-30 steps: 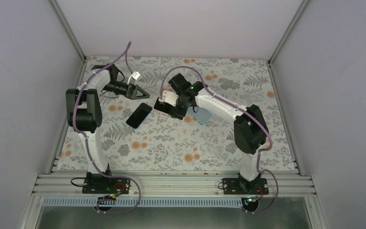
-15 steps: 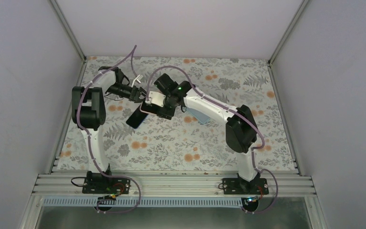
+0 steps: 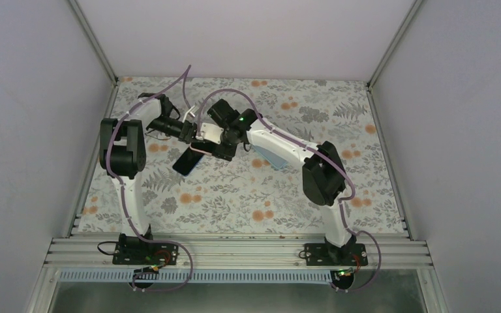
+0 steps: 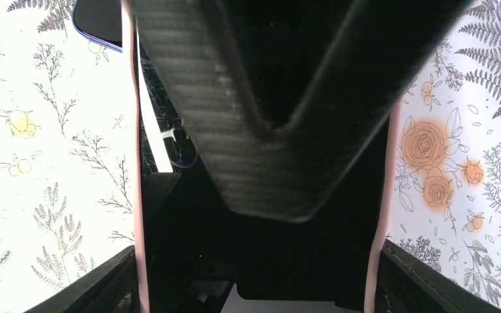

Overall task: Take the phone out of the phone case
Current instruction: Pick up the phone at the center of the board.

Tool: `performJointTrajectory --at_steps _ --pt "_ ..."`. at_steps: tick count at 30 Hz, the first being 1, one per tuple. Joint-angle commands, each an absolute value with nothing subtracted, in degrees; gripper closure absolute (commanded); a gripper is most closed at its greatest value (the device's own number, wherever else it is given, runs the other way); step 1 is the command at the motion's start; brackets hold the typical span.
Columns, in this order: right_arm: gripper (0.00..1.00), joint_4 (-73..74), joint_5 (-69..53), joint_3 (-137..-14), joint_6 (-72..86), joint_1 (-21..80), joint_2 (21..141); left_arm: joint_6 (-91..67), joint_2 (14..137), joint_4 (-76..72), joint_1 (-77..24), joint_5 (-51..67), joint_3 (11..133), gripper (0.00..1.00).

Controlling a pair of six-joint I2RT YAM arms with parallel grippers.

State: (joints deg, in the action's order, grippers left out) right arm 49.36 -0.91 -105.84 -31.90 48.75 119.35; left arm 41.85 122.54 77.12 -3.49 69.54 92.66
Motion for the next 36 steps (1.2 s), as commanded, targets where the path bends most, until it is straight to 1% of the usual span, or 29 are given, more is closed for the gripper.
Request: performJointTrajectory --at_steps 1,6,8,10,12,13,17,20,23,26,28,31,36 --pt "0.4 47.45 -0.24 -107.6 -32.69 49.04 119.18 43.18 120.99 77.78 -3.6 71.71 92.68 0.46" --pt "0.4 46.76 0.0 -107.96 -32.72 49.0 119.47 42.93 120.89 77.79 -4.43 72.77 93.6 0.63" --pt "0.37 46.84 0.0 -108.3 -32.7 49.04 119.48 43.13 120.28 77.87 -5.22 72.5 93.64 0.72" --pt "0.22 47.26 -0.15 -108.29 -32.71 49.02 119.31 43.37 119.82 77.88 -5.93 72.03 93.64 0.84" --pt "0.04 48.69 -1.32 -108.31 -32.71 48.81 118.99 43.79 119.17 77.87 -6.44 71.62 93.89 0.96" --pt "0.01 49.43 -2.15 -108.36 -32.47 48.41 118.72 44.15 118.71 77.87 -6.62 71.21 93.95 0.98" --pt "0.0 55.51 -10.28 -109.36 -33.59 45.08 117.42 46.1 116.3 77.87 -6.86 69.92 93.8 0.98" --pt "0.0 64.52 -22.46 -111.22 -37.79 40.44 116.8 48.42 113.5 77.87 -6.94 67.17 93.21 0.98" --pt "0.0 73.37 -32.36 -111.42 -46.23 36.06 115.6 51.55 109.71 77.87 -7.13 64.1 92.17 0.98" --pt "0.0 73.69 -34.89 -104.47 -52.47 34.21 110.56 55.23 105.1 77.87 -7.72 60.94 90.66 0.98" --pt "0.0 73.7 -35.75 -102.38 -54.38 33.79 108.96 57.24 102.59 77.87 -7.99 60.22 89.29 0.98" --pt "0.0 73.74 -36.21 -102.48 -54.08 33.38 109.5 58.38 100.37 77.87 -8.66 60.12 88.3 0.98" --pt "0.0 73.66 -38.13 -102.97 -54.24 33.23 110.69 57.3 100.19 77.87 -9.74 61.25 89.11 0.98"
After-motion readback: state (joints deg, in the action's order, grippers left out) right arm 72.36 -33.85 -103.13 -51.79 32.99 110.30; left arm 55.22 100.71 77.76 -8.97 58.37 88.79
